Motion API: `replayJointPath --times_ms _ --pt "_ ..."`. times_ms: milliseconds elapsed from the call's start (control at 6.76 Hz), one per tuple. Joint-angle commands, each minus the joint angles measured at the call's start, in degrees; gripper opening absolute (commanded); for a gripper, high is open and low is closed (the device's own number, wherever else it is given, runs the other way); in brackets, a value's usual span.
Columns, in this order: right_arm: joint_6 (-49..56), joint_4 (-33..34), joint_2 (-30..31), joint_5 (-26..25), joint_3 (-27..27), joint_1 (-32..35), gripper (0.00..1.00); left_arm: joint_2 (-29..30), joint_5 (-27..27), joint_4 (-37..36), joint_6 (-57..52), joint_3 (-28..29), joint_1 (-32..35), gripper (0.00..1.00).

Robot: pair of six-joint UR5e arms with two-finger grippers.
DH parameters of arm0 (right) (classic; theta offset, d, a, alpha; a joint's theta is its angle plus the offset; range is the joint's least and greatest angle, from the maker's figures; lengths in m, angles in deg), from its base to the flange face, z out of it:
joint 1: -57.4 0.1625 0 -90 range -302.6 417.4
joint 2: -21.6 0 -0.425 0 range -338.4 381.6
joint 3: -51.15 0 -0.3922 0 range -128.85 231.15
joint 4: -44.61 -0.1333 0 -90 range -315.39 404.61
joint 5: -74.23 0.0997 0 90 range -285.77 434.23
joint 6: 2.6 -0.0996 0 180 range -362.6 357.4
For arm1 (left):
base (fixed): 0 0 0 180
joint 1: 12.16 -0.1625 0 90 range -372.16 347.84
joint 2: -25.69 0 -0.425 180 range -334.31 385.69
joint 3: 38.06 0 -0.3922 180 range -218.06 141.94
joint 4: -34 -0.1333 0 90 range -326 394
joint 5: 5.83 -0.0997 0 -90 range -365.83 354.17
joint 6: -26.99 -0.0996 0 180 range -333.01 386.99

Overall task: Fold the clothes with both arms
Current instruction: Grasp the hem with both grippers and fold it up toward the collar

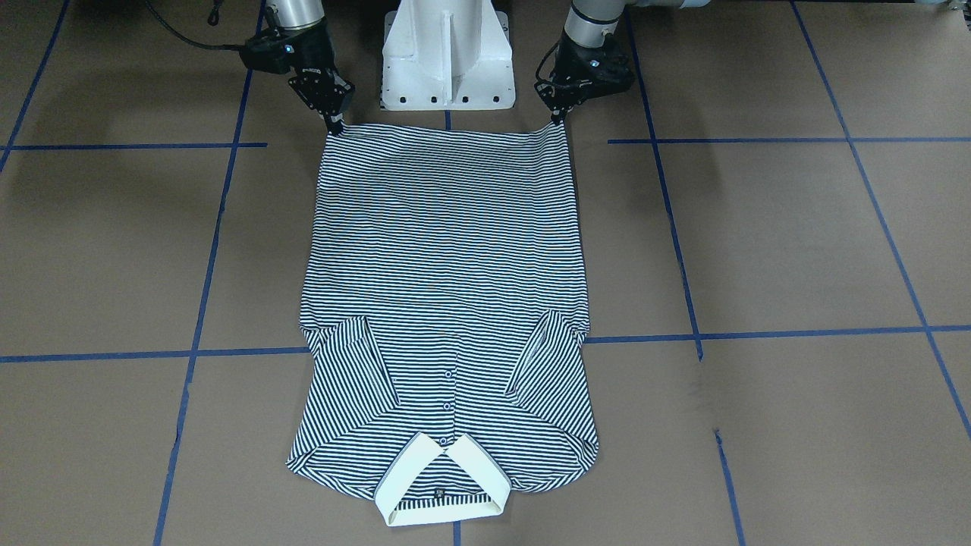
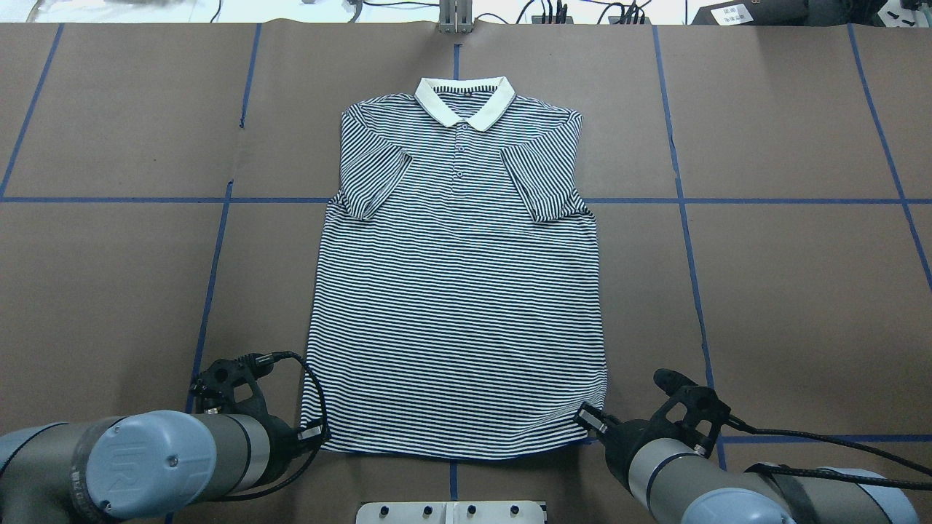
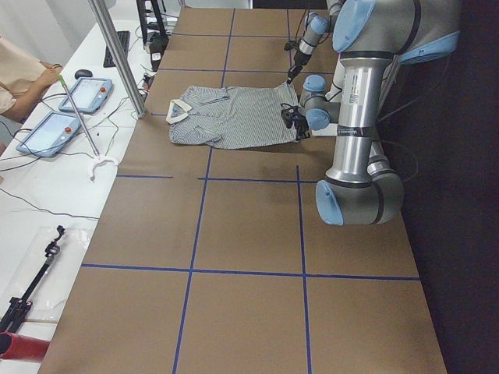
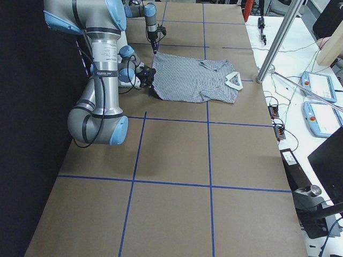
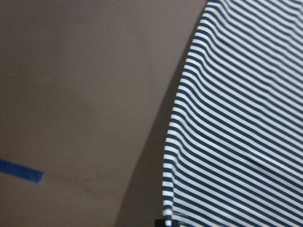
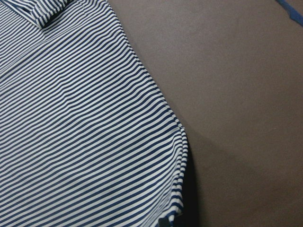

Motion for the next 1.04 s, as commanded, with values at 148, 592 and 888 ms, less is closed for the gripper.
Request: replayJointPath --times_ms 148,592,888 --pt "0.0 -0.2 11.6 1.1 -11.5 -2.5 0.00 0.7 -1.8 -8.6 8.3 -9.8 -5.6 0.00" --pt "8.8 -0.4 -0.6 0.8 -4.2 6.3 0.00 7.2 -3.8 -8.3 2.3 -1.6 1.8 0.00" --pt "17.1 -0.4 -16.4 7.0 15.3 19.6 0.00 15.0 -3.3 -4.6 -9.2 10.1 15.6 0.00"
